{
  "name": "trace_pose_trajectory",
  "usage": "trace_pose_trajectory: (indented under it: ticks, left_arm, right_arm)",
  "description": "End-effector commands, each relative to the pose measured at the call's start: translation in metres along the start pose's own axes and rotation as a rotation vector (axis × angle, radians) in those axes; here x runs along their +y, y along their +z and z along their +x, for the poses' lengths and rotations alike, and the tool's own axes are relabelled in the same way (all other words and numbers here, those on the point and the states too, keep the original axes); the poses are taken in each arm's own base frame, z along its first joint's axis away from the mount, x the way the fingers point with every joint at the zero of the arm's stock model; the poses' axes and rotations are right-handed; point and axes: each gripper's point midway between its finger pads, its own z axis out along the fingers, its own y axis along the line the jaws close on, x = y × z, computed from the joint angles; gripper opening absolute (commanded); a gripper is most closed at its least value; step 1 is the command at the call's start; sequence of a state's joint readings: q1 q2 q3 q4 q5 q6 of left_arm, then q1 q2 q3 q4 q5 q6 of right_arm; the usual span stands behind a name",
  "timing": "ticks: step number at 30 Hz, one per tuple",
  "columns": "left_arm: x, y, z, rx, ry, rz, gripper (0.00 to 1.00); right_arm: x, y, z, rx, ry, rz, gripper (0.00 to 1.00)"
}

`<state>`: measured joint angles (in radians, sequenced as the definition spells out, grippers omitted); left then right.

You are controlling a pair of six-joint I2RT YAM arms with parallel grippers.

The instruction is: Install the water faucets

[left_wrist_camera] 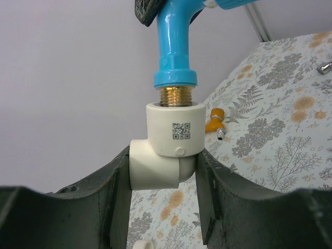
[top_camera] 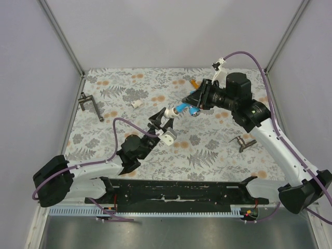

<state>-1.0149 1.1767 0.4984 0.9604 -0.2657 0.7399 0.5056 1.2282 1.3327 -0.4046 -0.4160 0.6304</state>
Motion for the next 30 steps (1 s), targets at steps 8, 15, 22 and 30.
trace_pose_trajectory:
  ticks: [8, 15, 22, 30]
  left_arm:
    - [0.017, -0.007, -0.062, -0.269, -0.009, -0.096, 0.02]
    - [-0.005, -0.010, -0.026, -0.157, 0.002, -0.042, 0.02]
    - [-0.012, -0.021, 0.008, -0.042, -0.087, -0.071, 0.11]
    - [-0.031, -0.026, 0.047, 0.082, -0.196, -0.090, 0.18]
  right_arm:
    - [-0.020, 0.027, 0.031, 0.078, 0.207, 0.073, 0.00]
    - [-0.040, 0.039, 0.040, 0.089, 0.214, 0.127, 0.00]
    - [-0.055, 0.051, 0.048, 0.098, 0.225, 0.147, 0.00]
    - [-0.084, 0.070, 0.063, 0.093, 0.271, 0.163, 0.00]
